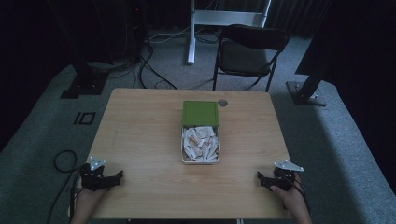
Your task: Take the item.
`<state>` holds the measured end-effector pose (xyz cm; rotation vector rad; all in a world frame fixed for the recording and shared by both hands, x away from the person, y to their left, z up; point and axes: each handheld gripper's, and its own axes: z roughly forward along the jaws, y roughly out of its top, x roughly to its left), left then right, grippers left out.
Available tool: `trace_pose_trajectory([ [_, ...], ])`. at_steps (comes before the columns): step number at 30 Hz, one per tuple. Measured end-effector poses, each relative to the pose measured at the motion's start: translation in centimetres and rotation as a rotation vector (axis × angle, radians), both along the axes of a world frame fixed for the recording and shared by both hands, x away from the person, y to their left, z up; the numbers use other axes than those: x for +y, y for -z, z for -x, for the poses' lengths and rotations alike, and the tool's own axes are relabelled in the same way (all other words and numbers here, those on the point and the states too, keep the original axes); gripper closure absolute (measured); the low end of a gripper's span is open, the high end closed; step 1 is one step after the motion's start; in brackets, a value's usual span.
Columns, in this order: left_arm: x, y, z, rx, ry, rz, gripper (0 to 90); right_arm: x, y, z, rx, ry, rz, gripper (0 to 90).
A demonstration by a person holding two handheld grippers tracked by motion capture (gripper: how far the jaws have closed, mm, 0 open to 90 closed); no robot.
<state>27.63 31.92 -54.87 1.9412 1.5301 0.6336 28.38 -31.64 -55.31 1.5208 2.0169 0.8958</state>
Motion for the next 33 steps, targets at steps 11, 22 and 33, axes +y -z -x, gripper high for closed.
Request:
trace_pose_trajectory([
  [11, 0.0, 0.0, 0.0, 0.000, 0.000, 0.000, 3.2, 1.1, -2.3, -0.7, -0.039, -0.017, -0.032, 12.6],
  [22, 0.0, 0.0, 0.0, 0.000, 0.000, 0.000, 3.2, 2.8, -4.7, -1.4, -0.073, -0.081, -0.058, 12.7],
  [33, 0.0, 0.0, 0.0, -0.001, -0.001, 0.002, 3.2, 5.7, -7.7, -2.5, -0.131, -0.146, -0.142, 12.7],
])
